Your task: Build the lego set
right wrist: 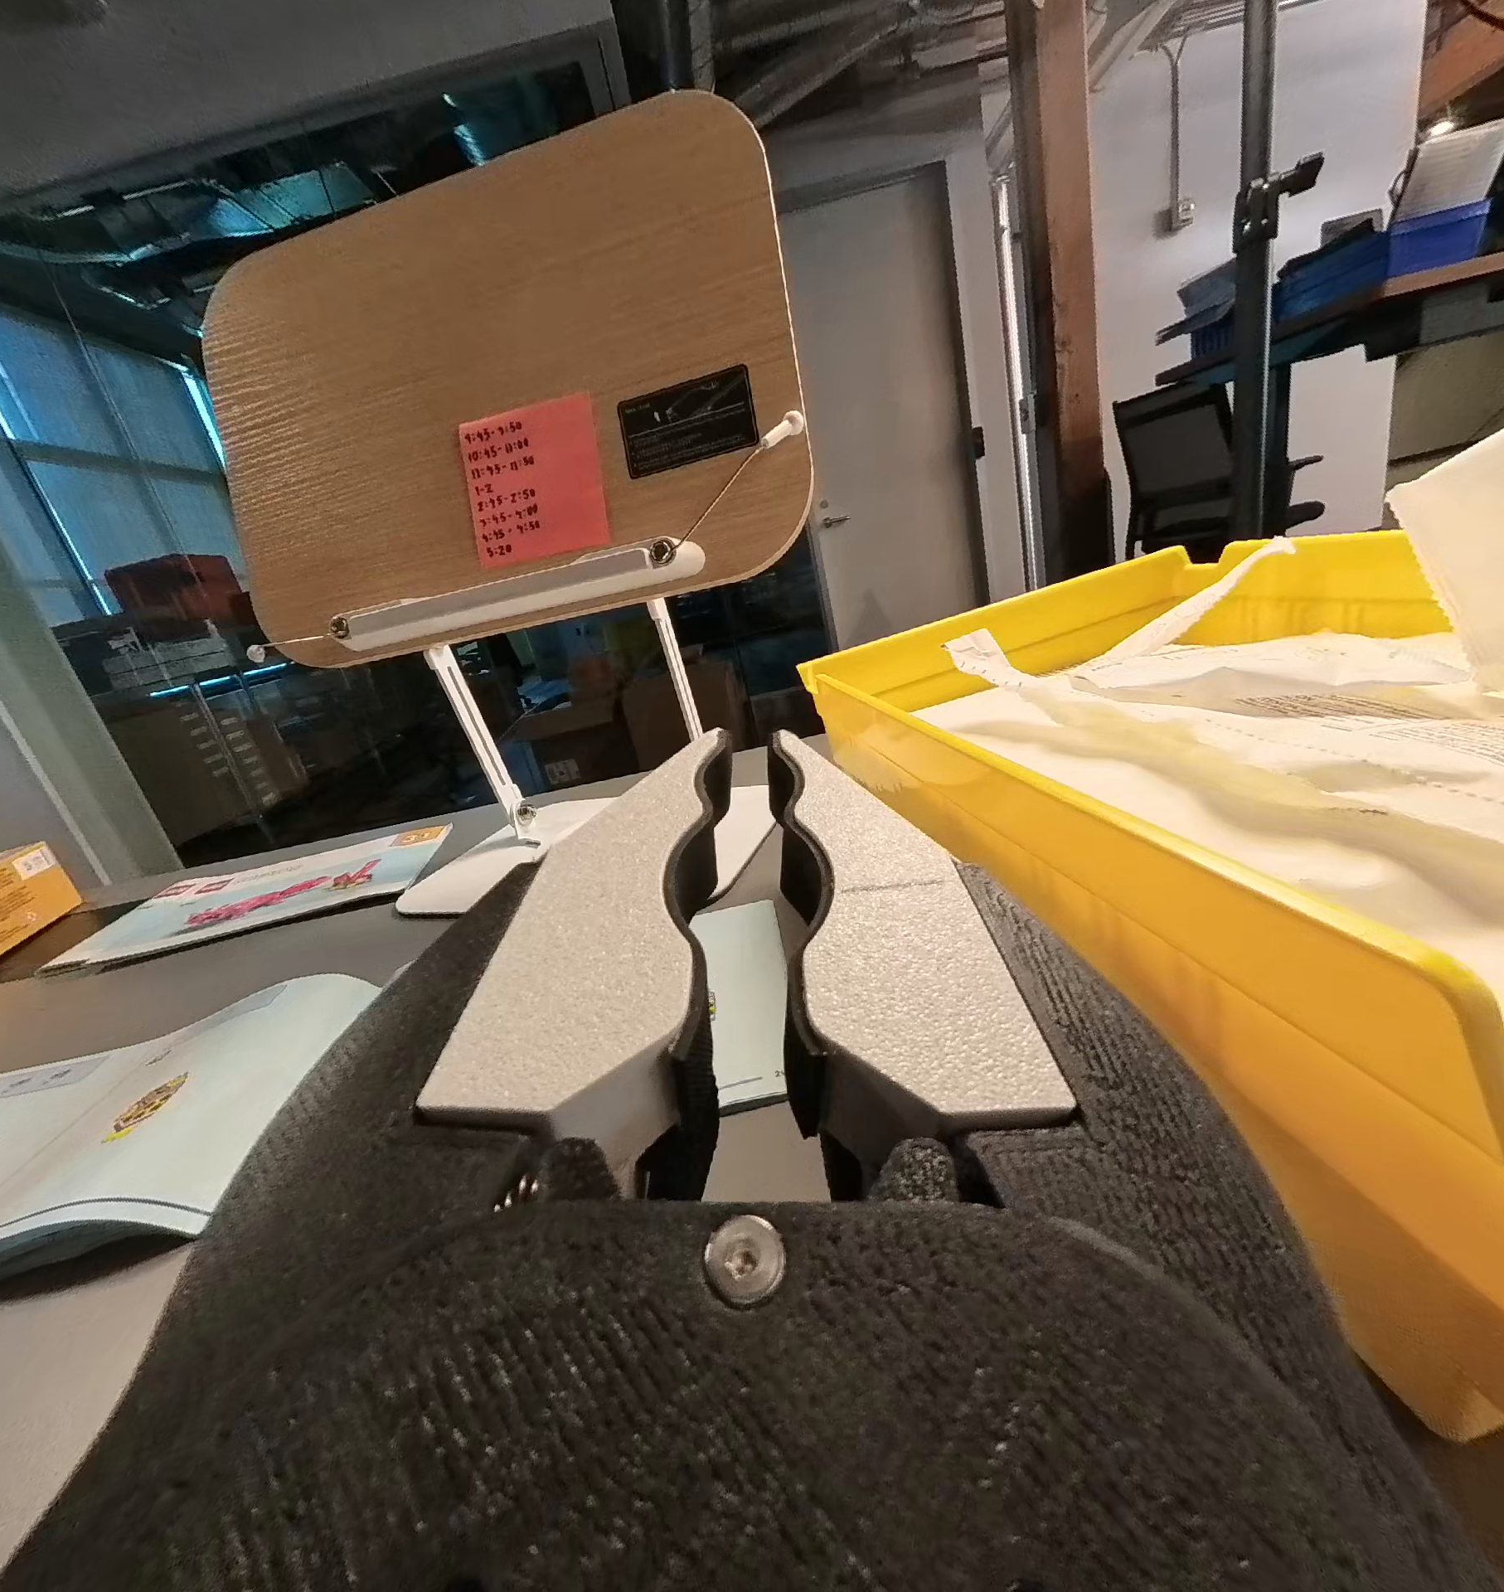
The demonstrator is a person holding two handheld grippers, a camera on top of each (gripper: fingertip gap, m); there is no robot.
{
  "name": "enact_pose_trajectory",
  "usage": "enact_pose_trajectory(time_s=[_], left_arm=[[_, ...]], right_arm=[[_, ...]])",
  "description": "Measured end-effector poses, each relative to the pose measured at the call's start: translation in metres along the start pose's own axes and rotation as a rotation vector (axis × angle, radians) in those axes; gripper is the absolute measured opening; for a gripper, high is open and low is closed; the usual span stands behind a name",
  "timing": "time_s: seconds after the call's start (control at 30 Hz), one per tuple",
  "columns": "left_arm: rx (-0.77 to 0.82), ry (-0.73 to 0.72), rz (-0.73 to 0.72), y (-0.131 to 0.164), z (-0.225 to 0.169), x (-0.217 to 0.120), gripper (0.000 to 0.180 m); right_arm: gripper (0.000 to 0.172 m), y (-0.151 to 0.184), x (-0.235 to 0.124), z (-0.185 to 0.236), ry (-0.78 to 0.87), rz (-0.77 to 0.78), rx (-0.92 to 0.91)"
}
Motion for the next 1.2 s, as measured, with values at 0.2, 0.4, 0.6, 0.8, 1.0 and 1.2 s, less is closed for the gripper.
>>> enact_pose_trajectory(time_s=[0.2,0.4,0.6,0.8,1.0,1.2], left_arm=[[-0.002,0.001,0.002,0.0003,0.0003,0.0003,0.045],[-0.002,0.002,0.005,0.0008,0.0007,0.0007,0.045],[-0.001,0.002,0.003,0.0007,0.0009,0.0004,0.045],[0.000,0.002,0.013,0.0024,0.0007,0.0024,0.045],[0.000,0.003,0.012,0.0022,0.0006,0.0019,0.045],[-0.002,0.002,0.009,0.0019,0.0012,0.0011,0.045]], right_arm=[[0.006,0.0003,0.0004,0.0003,-0.005,0.001,0.002],[0.006,0.0002,0.0013,0.0052,-0.021,0.007,-0.040],[0.006,0.0003,0.0014,0.0043,-0.021,0.008,-0.031],[0.006,0.0003,0.0013,0.0045,-0.019,0.007,-0.033],[0.006,0.0001,0.0010,0.0043,-0.013,0.004,-0.034],[0.006,0.0002,0.0010,0.0041,-0.016,0.005,-0.030]])
Point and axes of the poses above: each gripper's, where its closed fingertips meet, x out along the fingers, y out of its underside, z = x × y across the jaws, the point moved 8 cm from there along -x, back along the fingers, and after that the axes turned 8 degrees about -x, right-handed, at the moved point
